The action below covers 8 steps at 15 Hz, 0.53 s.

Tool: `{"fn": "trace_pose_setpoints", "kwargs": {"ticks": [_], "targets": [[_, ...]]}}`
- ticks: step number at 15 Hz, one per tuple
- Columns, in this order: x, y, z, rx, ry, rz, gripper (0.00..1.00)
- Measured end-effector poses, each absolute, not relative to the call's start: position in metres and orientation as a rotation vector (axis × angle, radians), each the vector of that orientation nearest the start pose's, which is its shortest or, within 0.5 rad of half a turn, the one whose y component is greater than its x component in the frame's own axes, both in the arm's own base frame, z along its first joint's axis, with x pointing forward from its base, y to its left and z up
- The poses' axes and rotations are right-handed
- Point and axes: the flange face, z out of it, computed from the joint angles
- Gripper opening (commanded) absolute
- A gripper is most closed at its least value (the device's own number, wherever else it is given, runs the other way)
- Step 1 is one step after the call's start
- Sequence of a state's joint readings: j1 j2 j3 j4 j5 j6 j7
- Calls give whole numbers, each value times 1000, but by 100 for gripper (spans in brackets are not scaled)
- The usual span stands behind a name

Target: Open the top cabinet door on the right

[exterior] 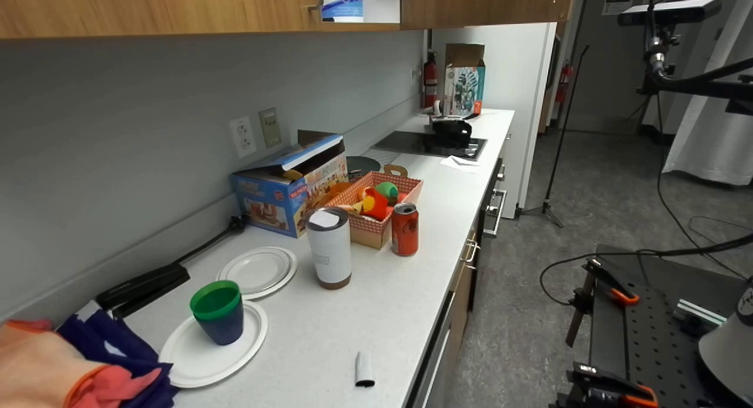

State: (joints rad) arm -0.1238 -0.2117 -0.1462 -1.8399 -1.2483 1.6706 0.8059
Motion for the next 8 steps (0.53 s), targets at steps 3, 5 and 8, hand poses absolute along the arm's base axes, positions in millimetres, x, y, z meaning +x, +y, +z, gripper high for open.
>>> {"fn": "trace_pose_setpoints", "kwargs": {"ticks": [3, 5, 8], "targets": [[444, -271, 663, 1678, -1011, 359, 100], [438, -291, 653, 1645, -1090, 347, 100], [433, -308, 644, 1610, -1189, 350, 100]]}}
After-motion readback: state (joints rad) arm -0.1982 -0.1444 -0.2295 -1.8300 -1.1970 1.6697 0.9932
